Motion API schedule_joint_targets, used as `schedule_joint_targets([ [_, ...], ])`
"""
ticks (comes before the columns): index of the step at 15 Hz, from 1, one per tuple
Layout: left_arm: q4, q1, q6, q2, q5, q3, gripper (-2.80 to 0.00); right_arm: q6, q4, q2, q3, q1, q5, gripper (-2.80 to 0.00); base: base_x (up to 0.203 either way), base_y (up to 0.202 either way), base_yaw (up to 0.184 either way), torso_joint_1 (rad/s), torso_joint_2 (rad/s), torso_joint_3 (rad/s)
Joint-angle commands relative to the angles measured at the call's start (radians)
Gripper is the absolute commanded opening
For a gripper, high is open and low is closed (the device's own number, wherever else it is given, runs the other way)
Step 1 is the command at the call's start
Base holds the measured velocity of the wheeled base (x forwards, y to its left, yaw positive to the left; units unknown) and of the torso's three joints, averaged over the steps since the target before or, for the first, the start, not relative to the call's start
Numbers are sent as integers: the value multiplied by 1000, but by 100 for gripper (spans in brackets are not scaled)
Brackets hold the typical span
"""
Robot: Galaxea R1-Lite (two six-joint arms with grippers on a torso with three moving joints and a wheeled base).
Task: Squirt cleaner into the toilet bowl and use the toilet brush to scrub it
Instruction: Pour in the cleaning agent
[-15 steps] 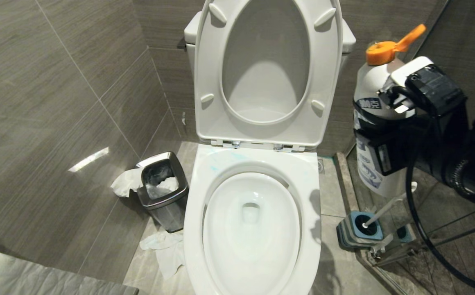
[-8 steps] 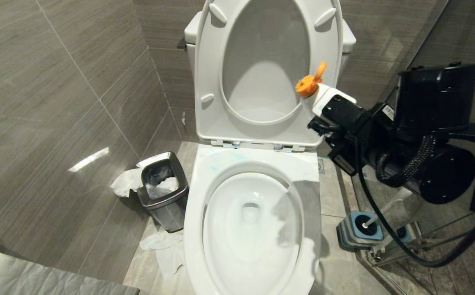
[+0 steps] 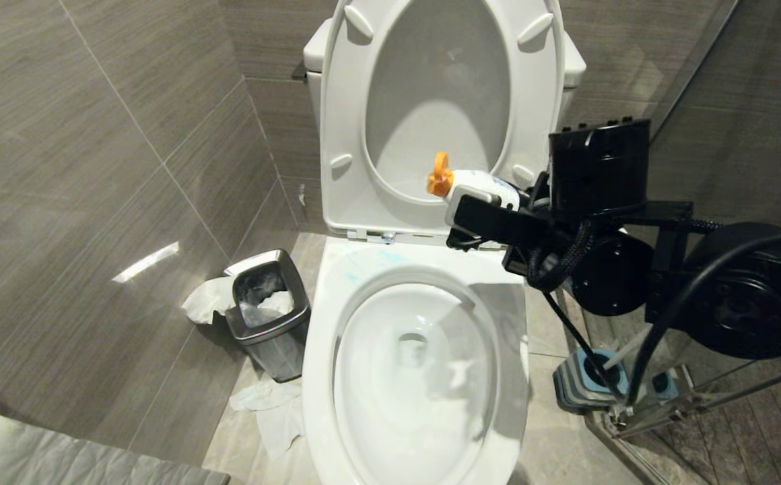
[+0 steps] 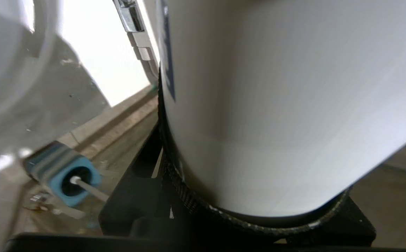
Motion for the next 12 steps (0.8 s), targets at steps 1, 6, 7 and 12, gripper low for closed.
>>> schedule_joint_targets([
  [1,0,0,0,2,0,0,-280,-107,-1,21,-19,1,-6,-280,0,0,0,0,0,0],
  [6,1,0,0,2,0,0,-280,-241,4,11,-2,1,-52,-280,0,0,0,0,0,0],
  [7,0,0,0,2,0,0,-280,-259,3,14,3,1,-66,-280,0,0,0,0,0,0],
  [12,0,-1,0,2,0,0,-280,-402,1,20,10,1,-95,-280,0,0,0,0,0,0],
])
